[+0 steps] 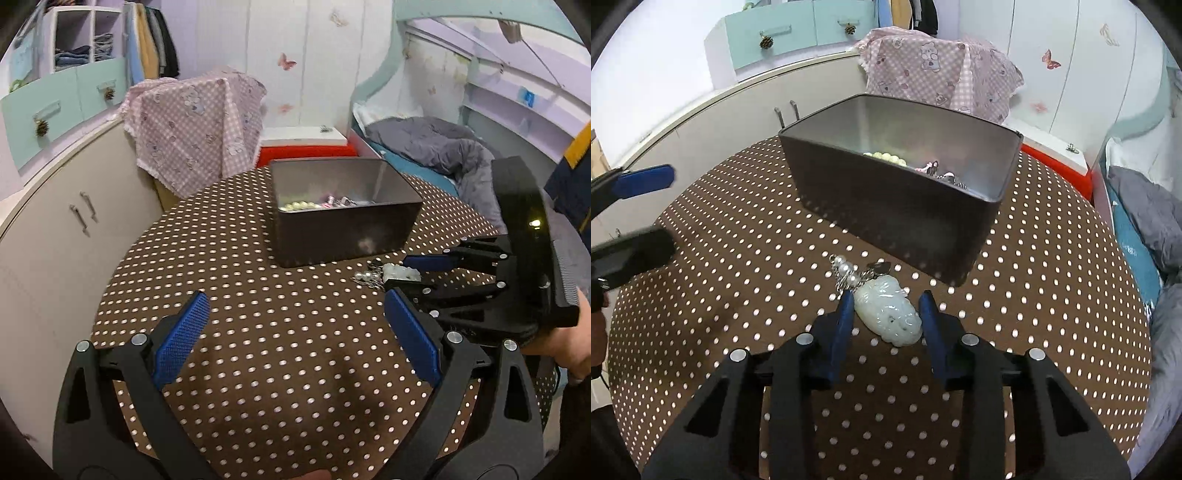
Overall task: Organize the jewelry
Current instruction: 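Grasp the pearl silver chain with the left tool while the right tool grasps the jade pendant, then lift both items over the grey box and open both tools to release them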
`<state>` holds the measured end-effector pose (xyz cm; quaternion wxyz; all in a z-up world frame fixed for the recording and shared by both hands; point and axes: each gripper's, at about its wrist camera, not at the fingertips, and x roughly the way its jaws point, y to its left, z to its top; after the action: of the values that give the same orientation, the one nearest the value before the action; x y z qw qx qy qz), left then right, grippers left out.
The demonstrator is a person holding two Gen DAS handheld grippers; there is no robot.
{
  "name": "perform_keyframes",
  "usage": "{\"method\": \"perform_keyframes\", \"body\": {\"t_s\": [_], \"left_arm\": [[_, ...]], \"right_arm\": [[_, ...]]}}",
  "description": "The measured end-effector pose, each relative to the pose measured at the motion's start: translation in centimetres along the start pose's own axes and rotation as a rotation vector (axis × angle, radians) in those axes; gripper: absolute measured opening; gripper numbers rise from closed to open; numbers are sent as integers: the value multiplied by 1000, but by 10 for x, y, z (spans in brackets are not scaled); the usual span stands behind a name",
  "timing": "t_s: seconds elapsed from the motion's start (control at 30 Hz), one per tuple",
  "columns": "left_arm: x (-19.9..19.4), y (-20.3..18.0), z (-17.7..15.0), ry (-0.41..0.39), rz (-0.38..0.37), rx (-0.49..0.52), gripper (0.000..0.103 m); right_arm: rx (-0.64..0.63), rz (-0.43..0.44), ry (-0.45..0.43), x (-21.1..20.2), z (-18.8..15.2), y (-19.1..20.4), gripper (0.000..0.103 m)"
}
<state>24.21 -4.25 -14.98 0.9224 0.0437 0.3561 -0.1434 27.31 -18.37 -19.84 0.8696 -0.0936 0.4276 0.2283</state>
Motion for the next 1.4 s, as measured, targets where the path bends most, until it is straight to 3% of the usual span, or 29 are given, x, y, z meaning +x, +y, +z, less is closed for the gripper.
{"method": "perform_keyframes", "body": {"t_s": [0.27,0.5,0.6,0.77,0.87,0.97,1.1,1.17,1.2,1.23,1.33,1.4], "left_arm": [[46,-30,12,78,-56,91,94],[83,-44,11,159,-72,99,91],[91,-43,13,180,-80,87,77],[87,-42,12,159,-115,92,41],[85,-40,11,154,-149,83,27],[83,-39,9,153,-164,95,27],[85,-42,11,158,-152,110,30],[86,-49,11,163,-160,143,45],[86,-52,10,161,-147,160,45],[85,-51,10,161,-145,165,45],[84,-46,10,157,-159,146,26],[81,-40,9,160,-177,124,26]], "right_arm": [[136,-41,-14,-22,-23,-25,34],[177,-30,-31,-29,-29,-35,34],[172,-34,-31,-32,-31,-35,35],[170,-30,-31,-30,-30,-35,36],[149,-22,-27,-28,-29,-31,45],[118,-37,-18,-25,-28,-24,50],[95,-68,-9,-23,-28,-20,49],[84,-91,-6,-23,-28,-17,46],[84,-103,-6,-23,-27,-17,42],[89,-109,-8,-23,-28,-18,39],[97,-109,-9,-25,-30,-18,34],[91,-112,-7,-27,-33,-15,33]]}}
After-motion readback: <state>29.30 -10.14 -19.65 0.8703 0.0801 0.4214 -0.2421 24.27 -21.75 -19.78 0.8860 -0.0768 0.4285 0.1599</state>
